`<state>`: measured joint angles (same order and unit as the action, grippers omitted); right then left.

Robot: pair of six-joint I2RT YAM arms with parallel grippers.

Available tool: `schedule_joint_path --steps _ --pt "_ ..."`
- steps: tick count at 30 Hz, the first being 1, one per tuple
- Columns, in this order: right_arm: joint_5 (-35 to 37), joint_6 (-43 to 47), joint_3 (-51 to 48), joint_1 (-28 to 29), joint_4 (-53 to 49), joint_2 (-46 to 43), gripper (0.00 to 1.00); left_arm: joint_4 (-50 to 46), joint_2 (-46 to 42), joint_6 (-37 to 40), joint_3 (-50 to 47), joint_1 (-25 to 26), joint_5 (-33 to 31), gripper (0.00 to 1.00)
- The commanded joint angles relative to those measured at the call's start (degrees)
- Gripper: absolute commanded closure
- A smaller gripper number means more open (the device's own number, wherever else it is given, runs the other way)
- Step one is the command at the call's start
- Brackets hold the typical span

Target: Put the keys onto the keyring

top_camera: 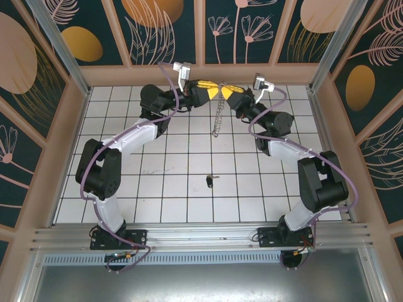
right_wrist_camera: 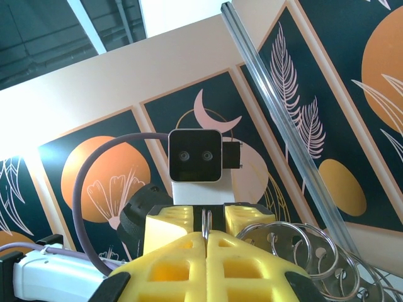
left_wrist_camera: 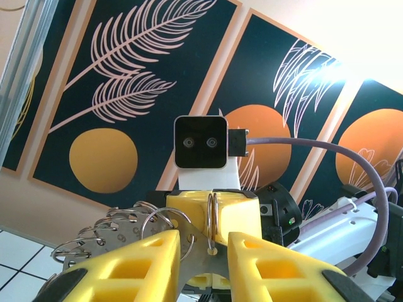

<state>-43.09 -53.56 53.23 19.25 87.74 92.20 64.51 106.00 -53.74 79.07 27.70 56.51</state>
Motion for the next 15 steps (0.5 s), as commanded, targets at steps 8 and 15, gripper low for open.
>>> schedule_joint_path --steps 8,15 --pt "-0.22 -1.0 1.75 0.69 4.77 0.52 1.0 3.22 1.09 -1.05 2.06 0.85 0.64 0.72" --pt "-0.67 -1.18 1.78 0.65 4.67 0.78 1.0 3.43 1.57 -1.23 2.58 1.03 0.08 0.74"
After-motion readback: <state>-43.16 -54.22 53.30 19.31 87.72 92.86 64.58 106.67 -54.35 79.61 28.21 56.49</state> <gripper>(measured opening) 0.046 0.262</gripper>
